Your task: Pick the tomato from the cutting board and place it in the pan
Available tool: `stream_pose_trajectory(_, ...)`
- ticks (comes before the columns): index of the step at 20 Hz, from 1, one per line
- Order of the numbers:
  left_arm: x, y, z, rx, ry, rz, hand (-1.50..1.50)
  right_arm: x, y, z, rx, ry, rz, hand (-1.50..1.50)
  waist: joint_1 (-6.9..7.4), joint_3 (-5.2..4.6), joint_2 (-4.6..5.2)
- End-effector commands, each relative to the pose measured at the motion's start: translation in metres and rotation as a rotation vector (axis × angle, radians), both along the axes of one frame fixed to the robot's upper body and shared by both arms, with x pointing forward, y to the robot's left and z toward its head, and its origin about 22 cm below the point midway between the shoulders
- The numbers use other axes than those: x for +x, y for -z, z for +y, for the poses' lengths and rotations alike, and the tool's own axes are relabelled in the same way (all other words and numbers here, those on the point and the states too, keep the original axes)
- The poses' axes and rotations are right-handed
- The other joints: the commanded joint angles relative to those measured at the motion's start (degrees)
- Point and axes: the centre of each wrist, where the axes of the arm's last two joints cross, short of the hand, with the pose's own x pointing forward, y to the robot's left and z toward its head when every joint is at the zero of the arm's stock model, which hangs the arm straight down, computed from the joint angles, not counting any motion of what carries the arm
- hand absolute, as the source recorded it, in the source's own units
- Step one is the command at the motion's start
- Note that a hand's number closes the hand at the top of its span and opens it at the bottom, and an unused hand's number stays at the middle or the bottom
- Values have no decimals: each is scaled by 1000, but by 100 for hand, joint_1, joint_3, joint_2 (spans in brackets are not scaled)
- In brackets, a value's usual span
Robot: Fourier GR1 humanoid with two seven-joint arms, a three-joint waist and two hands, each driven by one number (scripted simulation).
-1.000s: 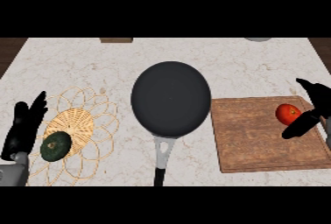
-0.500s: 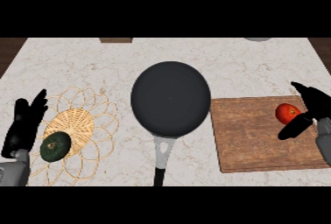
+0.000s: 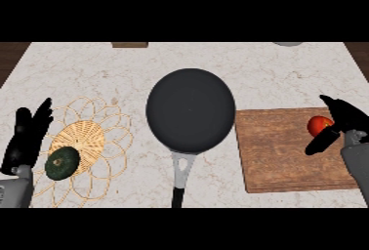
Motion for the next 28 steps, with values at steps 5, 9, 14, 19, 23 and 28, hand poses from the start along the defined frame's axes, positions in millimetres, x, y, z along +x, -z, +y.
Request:
stream_pose_trajectory(5,5,11,-4,5,-9,17,0,0,20,3,-40,-84,18,150,-26,-1,2)
stream_pose_trajectory(9,-4,3,9,-5,5,-6,0,0,13,-14,-153,-96,-58,150,-14,0,-5)
stream_pose_trajectory(14,-5,1,32,1,-7,-13,0,-5,14,-37,-160,-83,-63,150,-29,-2,-4)
stream_pose_trajectory(19,-1,0,0,6,3,-3,0,-9,15,-7,-109,-567,-123,150,4,13,-9)
stream_pose_trajectory(23,2,2,-1,-8,-17,-11,0,-19,8,-23,-70,-841,-183,150,-48,10,2)
stream_pose_trajectory(28,-8,5,2,1,-18,8,0,-18,-32,-34,-40,-888,-514,150,-84,8,-30)
